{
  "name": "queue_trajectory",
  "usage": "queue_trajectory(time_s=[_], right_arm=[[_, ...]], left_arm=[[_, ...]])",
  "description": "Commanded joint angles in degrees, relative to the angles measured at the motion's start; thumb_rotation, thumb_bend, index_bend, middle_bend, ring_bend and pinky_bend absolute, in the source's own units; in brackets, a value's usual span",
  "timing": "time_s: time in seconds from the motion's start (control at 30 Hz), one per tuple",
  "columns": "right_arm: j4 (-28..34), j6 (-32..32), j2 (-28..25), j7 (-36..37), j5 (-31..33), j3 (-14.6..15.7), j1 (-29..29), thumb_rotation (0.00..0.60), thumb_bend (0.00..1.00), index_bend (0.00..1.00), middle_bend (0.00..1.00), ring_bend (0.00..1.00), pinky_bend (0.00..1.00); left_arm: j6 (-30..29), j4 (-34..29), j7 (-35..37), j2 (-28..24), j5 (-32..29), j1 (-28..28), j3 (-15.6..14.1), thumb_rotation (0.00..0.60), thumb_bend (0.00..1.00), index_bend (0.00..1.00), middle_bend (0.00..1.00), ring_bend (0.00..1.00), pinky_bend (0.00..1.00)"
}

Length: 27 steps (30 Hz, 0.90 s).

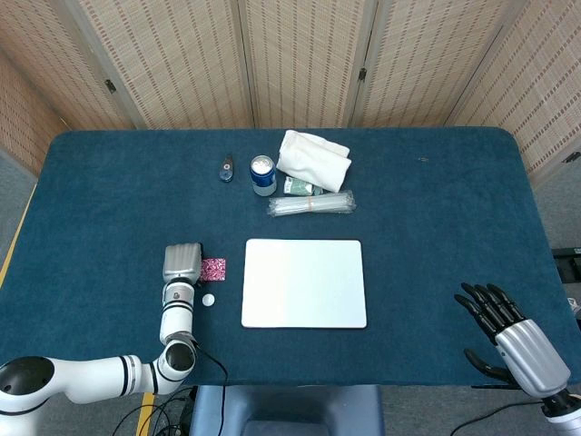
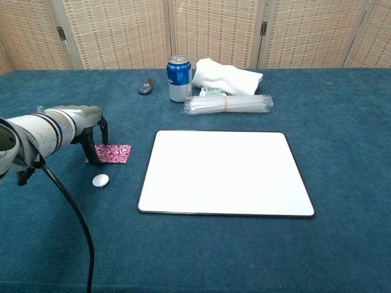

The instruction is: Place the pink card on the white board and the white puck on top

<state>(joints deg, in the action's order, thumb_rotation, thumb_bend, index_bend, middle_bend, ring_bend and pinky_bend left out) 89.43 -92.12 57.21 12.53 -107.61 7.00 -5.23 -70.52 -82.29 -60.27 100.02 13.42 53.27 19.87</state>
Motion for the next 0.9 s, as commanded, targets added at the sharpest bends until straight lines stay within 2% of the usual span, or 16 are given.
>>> queue_trajectory(time_s=[0.03, 0.47, 0.67, 0.9], right_arm=[[0.00, -0.08, 0.00, 0.01, -0.03, -0.01, 0.02, 0.600, 0.25, 0.00, 0.00, 0.00, 0.00], [-0.12, -0.44, -0.14, 0.84, -0.50, -0.01, -0.16, 0.600, 0.25, 0.00, 0.00, 0.00, 0.00], [-0.89, -2.85, -0.66, 3.64, -0.84, -0.10, 0.34, 0.600, 0.25, 0.00, 0.00, 0.00, 0.00], [-2.51, -4.34, -1.32, 7.79, -1.27, 0.06, 0.27, 0.600, 0.25, 0.00, 0.00, 0.00, 0.00]], left_arm=[[-0.49, -0.60, -0.37, -0.26, -0.18, 0.34, 0.16, 0.600, 0.25, 0.44, 1.00, 0.88, 0.97], [-4.14, -4.68, -3.74, -0.61, -1.25, 3.23, 1.31, 0.600, 0.25, 0.44, 1.00, 0.88, 0.97], [-6.23, -4.43, -7.61, 2.44, -2.89, 6.85, 2.28, 0.600, 0.25, 0.43, 1.00, 0.87, 0.97], [-9.02, -4.30, -11.37, 7.02, -4.11, 12.22, 5.29, 0.600, 0.25, 0.43, 1.00, 0.87, 0.97]])
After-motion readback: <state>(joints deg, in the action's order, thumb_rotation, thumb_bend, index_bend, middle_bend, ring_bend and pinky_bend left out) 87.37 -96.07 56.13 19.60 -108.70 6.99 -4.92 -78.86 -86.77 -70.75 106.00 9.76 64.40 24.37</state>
